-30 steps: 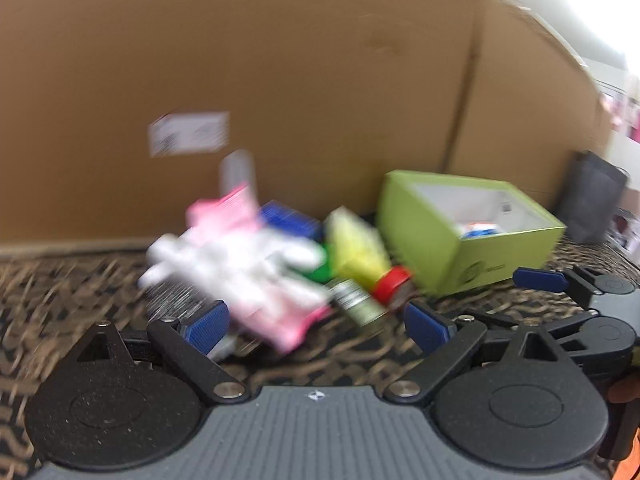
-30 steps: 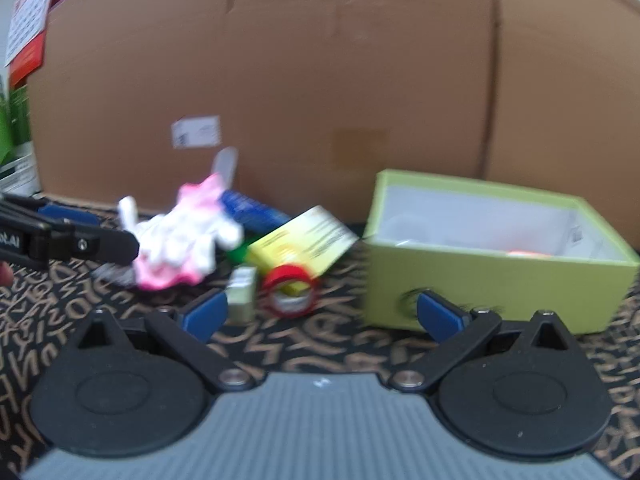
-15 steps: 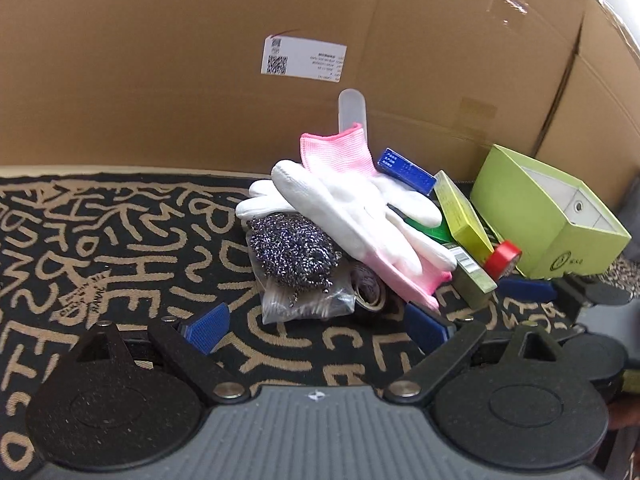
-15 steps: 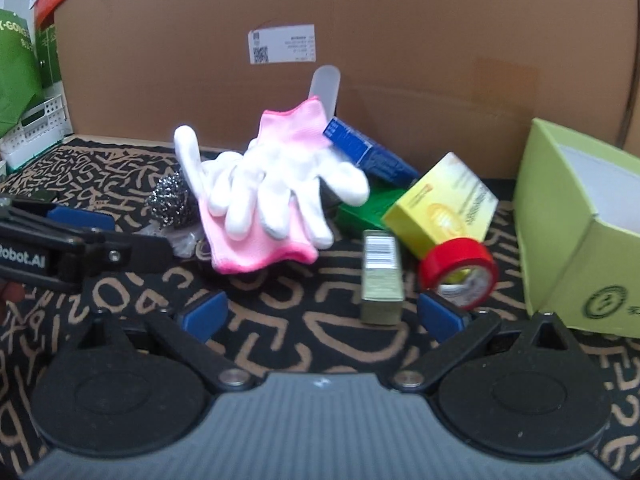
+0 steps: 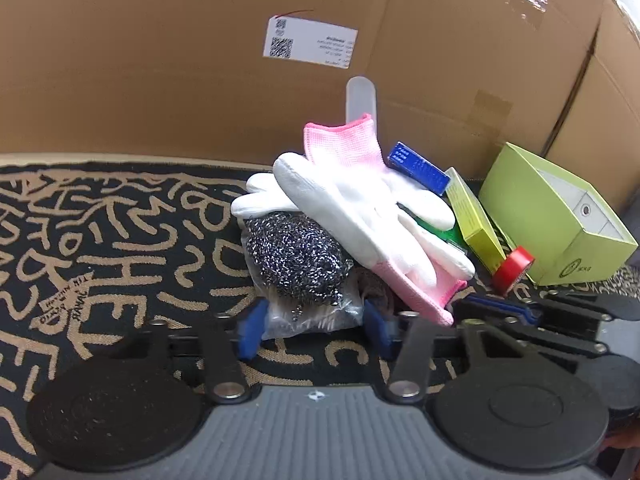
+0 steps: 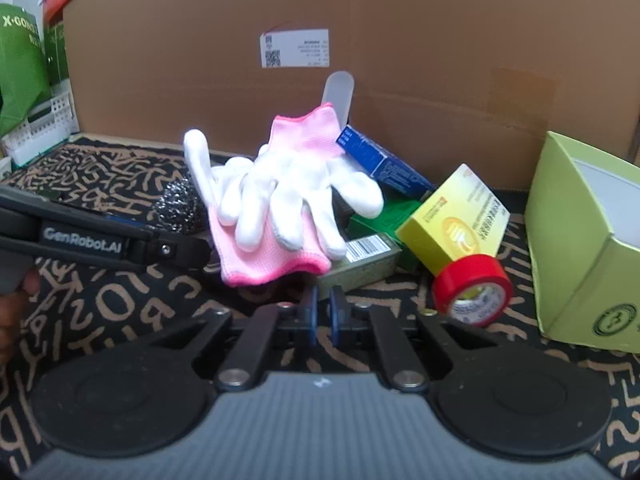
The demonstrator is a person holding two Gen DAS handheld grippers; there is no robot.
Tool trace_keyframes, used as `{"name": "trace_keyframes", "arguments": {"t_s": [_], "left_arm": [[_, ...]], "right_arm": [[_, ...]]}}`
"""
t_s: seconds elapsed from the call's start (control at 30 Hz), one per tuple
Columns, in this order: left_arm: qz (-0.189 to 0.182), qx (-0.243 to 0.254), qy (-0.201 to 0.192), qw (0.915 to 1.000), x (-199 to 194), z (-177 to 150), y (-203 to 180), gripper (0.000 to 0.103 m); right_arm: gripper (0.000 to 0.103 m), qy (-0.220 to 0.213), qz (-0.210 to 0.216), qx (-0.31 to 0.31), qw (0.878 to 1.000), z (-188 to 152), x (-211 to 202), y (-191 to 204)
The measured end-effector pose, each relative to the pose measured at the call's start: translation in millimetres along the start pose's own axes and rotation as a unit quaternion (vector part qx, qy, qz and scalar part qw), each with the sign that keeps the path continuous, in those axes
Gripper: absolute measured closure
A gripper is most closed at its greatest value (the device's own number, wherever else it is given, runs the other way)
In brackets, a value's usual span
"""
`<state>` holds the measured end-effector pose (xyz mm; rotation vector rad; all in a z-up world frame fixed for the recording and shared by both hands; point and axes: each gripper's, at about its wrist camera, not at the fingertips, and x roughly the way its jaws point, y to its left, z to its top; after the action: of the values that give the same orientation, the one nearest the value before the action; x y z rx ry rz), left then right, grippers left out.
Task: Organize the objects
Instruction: 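Move both tools back over the pile, then grasp the steel wool with the left tool while the right tool grasps the pink-cuffed glove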
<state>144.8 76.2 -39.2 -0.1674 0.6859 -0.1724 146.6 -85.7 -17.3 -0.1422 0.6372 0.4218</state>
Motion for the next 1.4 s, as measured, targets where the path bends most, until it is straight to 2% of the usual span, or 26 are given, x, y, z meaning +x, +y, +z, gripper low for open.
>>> {"name": "trace_keyframes", "arguments": {"t_s": [0.03,0.07,0.1,0.2,0.3,0.37,0.4,0.43,0.47,0.5,0.53,0.57,0.67,0.7,0.73,0.77,0.8,0.83,0.87,0.9,1.03,1.17,1.27,1.4], "left_arm": [[0.003,0.011,0.001,0.9999,-2.5,-1.0,-2.1,0.077],[0.002,0.02,0.001,0.9998,-5.9,-2.8,-3.3,0.08],[-0.002,0.026,0.004,0.9996,-9.6,-5.3,-3.6,0.087],[-0.022,0.039,0.015,0.9989,-22.8,-15.1,-1.7,0.089],[-0.032,0.027,0.014,0.999,-31.7,-18.1,0.3,0.087],[-0.039,0.008,0.006,0.9992,-37.1,-15.2,1.4,0.079],[-0.042,0.007,0.001,0.9991,-39.0,-12.7,1.0,0.068],[-0.038,0.01,-0.006,0.9992,-39.9,-9.8,-0.7,0.049],[-0.023,0.015,-0.017,0.9995,-39.7,-6.8,-2.8,0.041],[-0.005,0.019,-0.032,0.9993,-38.9,-4.0,-5.4,0.036],[0.01,0.029,-0.045,0.9985,-36.8,-1.2,-8.4,0.036],[0.016,0.04,-0.052,0.9978,-33.0,2.9,-10.1,0.036],[0.017,0.055,-0.052,0.997,-18.4,13.2,-12.1,0.037],[0.015,0.061,-0.047,0.9969,-13.3,15.2,-12.4,0.046],[0.016,0.068,-0.039,0.9968,-8.6,16.4,-12.7,0.06],[0.021,0.076,-0.034,0.9963,-5.8,16.9,-12.6,0.06],[0.022,0.081,-0.035,0.9958,-6.3,17.2,-11.5,0.064],[0.019,0.082,-0.035,0.9958,-9.5,17.4,-9.9,0.069],[0.012,0.08,-0.036,0.9961,-14.9,18.9,-7.2,0.074],[0.003,0.076,-0.037,0.9964,-21.9,20.5,-4.4,0.084],[-0.015,0.067,-0.044,0.9967,-53.5,22.3,0.9,0.087],[-0.043,0.083,-0.028,0.9952,-82.8,3.7,-2.5,0.087],[-0.053,0.097,-0.004,0.9938,-93.8,-20.7,-6.2,0.087],[-0.049,0.109,0.027,0.9924,-93.0,-46.7,-9.0,0.086]], "right_arm": [[0.099,-0.002,-0.001,0.0,1.0,-1.5,-4.9,-1.1],[0.099,-0.003,0.0,-0.001,1.0,-3.4,-10.0,-2.1],[0.099,-0.002,0.003,-0.003,1.0,-5.7,-15.4,-2.7],[0.099,-0.002,0.012,-0.008,1.0,-12.9,-33.5,-2.1],[0.096,-0.006,0.022,-0.015,1.0,-10.9,-40.9,-2.4],[0.095,-0.02,0.027,-0.012,0.999,-5.6,-39.2,-3.2],[0.093,-0.022,0.03,-0.014,0.999,-2.3,-37.0,-3.1],[0.09,-0.023,0.033,-0.015,0.999,0.7,-34.3,-2.6],[0.077,-0.025,0.038,-0.015,0.999,3.3,-31.3,-1.5],[0.054,-0.026,0.042,-0.014,0.999,5.2,-28.6,0.6],[0.045,-0.03,0.043,-0.017,0.998,6.9,-25.9,3.8],[0.045,-0.035,0.041,-0.023,0.998,8.2,-22.9,7.6],[0.045,-0.041,0.026,-0.048,0.998,12.3,-9.2,18.8],[0.045,-0.043,0.021,-0.055,0.997,13.2,-3.8,21.2],[0.045,-0.042,0.017,-0.061,0.997,14.1,1.6,22.8],[0.059,-0.038,0.014,-0.066,0.997,14.5,6.4,23.8],[0.083,-0.033,0.008,-0.073,0.997,14.9,9.3,25.2],[0.089,-0.032,0.01,-0.078,0.996,14.8,8.3,25.9],[0.089,-0.032,0.017,-0.071,0.997,15.1,4.2,24.5],[0.09,-0.043,0.022,-0.063,0.997,15.2,-2.7,22.1],[0.09,-0.086,0.022,-0.048,0.995,21.0,-40.6,13.5],[0.09,-0.098,0.032,-0.059,0.993,12.8,-86.2,4.6],[0.09,-0.07,0.042,-0.06,0.995,-7.3,-112.4,-6.0],[0.087,0.004,0.04,-0.076,0.996,-45.5,-126.6,-11.8]]}}
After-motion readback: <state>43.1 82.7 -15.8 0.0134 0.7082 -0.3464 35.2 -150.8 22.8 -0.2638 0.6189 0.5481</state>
